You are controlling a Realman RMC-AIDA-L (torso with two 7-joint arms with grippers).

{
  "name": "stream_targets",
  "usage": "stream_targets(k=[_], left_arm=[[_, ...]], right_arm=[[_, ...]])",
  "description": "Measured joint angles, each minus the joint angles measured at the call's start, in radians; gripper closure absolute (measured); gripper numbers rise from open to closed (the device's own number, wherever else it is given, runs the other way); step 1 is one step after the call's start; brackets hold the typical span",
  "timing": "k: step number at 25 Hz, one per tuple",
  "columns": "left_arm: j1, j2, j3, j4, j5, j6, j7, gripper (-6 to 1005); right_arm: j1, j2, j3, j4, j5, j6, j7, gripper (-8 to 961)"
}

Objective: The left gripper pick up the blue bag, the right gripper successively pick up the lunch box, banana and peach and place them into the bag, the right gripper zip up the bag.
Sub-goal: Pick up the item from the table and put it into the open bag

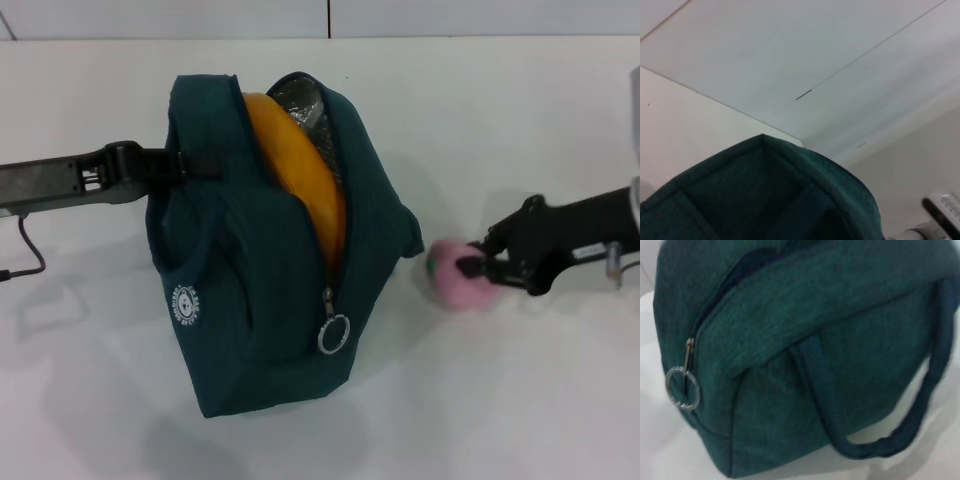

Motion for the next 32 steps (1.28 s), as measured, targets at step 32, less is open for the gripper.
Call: stream_targets(k=[32], left_arm=[[0.025,-0.006,0.006,0.0,-0.042,0.011,0.005,958]], right_arm=[[0.083,0.011,-0.061,-0.039,0.489,-0.051,-0.159,902]])
